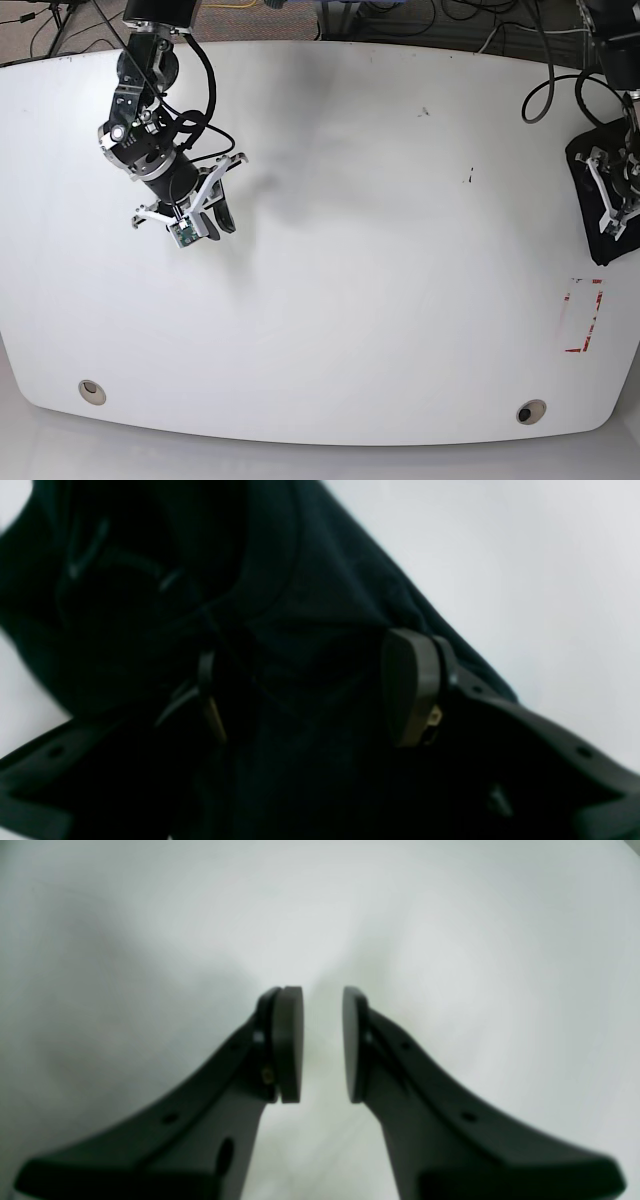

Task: Layout the t-shirt on the table in an organized manner, then fold the t-shirt properly
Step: 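Lower the folded shirt at the table edge and open the left gripper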

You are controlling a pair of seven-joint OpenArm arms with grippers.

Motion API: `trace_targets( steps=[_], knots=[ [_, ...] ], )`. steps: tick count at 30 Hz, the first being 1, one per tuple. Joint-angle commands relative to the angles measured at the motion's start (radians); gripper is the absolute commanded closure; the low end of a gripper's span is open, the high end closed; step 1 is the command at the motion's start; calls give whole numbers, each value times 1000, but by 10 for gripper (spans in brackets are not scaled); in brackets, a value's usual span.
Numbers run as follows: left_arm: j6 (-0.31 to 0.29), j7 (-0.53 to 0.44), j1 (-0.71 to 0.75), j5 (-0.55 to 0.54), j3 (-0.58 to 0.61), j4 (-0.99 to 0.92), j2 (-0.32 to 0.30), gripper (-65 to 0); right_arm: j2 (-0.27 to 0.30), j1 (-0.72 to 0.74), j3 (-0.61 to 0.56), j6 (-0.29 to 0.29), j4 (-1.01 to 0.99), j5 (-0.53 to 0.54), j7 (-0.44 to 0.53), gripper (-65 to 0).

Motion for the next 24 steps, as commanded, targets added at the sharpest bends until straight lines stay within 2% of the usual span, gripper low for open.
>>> trace_targets(
  steps=[1,6,13,24],
  knots=[
    [-4,30,21,50,16,-9,-40,-385,6,13,2,-1,21,11,29,-132],
    [-4,15,39,39,10,1,-67,-385,6,11,2,-1,21,11,29,-132],
    [-4,15,36,9,-107,4,-67,-385,6,10,2,-1,21,11,28,-132],
    [-4,27,42,5,-131,215,-49,-385,6,-7,-4,-1,54,11,28,-132]
  ],
)
